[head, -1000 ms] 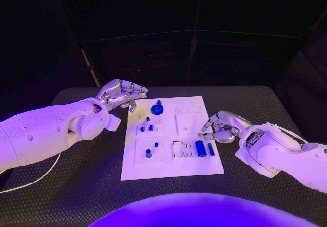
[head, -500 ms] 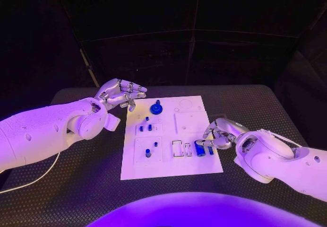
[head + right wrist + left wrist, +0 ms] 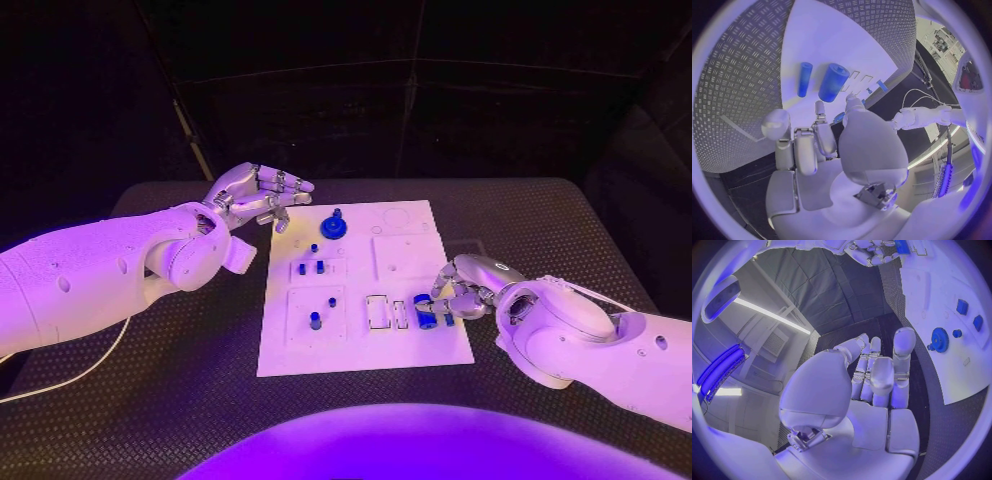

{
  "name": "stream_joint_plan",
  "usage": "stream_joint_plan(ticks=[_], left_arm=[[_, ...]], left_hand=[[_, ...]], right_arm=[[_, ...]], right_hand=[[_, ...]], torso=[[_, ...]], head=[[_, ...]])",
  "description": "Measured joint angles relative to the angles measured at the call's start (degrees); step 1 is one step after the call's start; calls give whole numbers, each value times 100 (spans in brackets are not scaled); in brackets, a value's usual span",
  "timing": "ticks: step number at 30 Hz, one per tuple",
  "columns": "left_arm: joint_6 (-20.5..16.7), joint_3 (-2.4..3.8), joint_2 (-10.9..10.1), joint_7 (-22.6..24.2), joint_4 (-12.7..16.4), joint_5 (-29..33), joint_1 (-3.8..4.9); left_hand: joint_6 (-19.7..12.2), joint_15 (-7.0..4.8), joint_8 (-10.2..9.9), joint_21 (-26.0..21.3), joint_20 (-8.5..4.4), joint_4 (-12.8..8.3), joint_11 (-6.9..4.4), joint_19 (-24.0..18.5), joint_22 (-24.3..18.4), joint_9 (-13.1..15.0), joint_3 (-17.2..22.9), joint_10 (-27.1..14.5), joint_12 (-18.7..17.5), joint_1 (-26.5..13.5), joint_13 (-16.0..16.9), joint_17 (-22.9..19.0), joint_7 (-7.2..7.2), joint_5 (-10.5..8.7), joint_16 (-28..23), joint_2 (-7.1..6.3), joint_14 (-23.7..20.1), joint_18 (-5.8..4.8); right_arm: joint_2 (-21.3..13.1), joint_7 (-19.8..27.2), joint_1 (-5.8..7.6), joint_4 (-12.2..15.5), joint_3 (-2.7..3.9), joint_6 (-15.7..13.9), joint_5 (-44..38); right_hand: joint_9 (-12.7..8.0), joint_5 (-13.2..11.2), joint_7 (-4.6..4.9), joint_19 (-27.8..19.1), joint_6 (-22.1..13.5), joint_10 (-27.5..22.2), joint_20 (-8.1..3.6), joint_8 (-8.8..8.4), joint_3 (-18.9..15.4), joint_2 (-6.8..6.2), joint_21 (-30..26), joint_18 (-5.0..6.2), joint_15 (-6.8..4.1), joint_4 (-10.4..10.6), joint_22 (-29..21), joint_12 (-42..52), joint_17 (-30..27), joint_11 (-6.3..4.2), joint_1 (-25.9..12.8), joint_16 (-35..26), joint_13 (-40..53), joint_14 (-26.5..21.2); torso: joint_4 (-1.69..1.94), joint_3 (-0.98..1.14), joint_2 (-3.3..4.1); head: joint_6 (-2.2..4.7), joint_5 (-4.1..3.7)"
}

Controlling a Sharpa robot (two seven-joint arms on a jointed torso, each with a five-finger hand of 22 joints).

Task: Assemble the parts on the task board

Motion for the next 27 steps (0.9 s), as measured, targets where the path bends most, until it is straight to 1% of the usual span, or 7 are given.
stream_joint_plan(ticks=[7,11,15,17,20,23,27], left_arm=[[3,0,-2,0,-1,0,0],[5,0,-2,-2,-3,0,0],[8,0,-2,-3,-5,0,0],[9,0,0,-3,-6,0,0],[11,0,2,-4,-7,0,0],[15,0,2,-5,-7,0,0],[21,0,2,-7,-7,0,0]], left_hand=[[0,0,0,0,0,0,0,0,0,0,0,0,0,0,0,0,0,0,0,0,0,0],[0,0,0,0,0,0,0,0,0,0,0,0,0,0,0,0,0,0,0,0,0,0],[0,0,0,0,0,0,0,0,0,0,0,0,0,0,0,0,0,0,0,0,0,0],[0,0,0,0,0,0,0,0,0,0,0,0,0,0,0,0,0,0,0,0,0,0],[0,0,0,0,0,0,0,0,0,0,0,0,0,0,0,0,0,0,0,0,0,0],[0,0,0,0,0,0,0,0,0,0,0,0,0,0,0,0,0,0,0,0,0,0],[0,0,0,-19,0,-2,0,0,-3,0,2,0,0,0,3,-1,0,0,0,0,0,0]], right_arm=[[58,-41,-69,-52,-1,160,-113],[107,-67,-95,-122,-1,263,-167],[180,-88,-132,-180,7,347,-210],[214,-91,-152,-193,25,367,-235],[248,-92,-170,-221,41,371,-272],[281,-93,-181,-243,49,365,-300],[321,-91,-198,-247,49,308,-311]], right_hand=[[6,0,0,0,0,0,0,23,0,0,0,0,0,0,6,0,0,0,0,0,6,0],[11,0,-18,0,-18,0,0,45,0,0,0,0,0,0,12,0,0,0,0,0,15,0],[35,-22,-19,0,-18,0,0,66,0,42,0,1,0,0,22,0,-1,0,42,0,29,0],[39,-22,-18,0,-18,0,0,102,-6,85,0,1,0,-6,22,0,-1,0,82,0,37,0],[53,59,-16,0,-16,0,0,125,-16,165,23,1,0,-16,31,0,-1,0,121,0,47,0],[71,143,-16,0,-16,13,0,186,-18,249,23,1,0,-14,37,0,-1,-13,198,27,55,0],[87,432,-35,1,-27,30,-1,269,27,429,23,1,1,-59,62,25,-1,-30,340,27,98,0]], torso=[[0,1,1],[0,1,2],[0,1,2],[0,1,2],[0,1,2],[0,0,2],[-2,-1,2]], head=[[-9,14],[-18,21],[-28,21],[-34,32],[-37,40],[-43,42],[-45,47]])
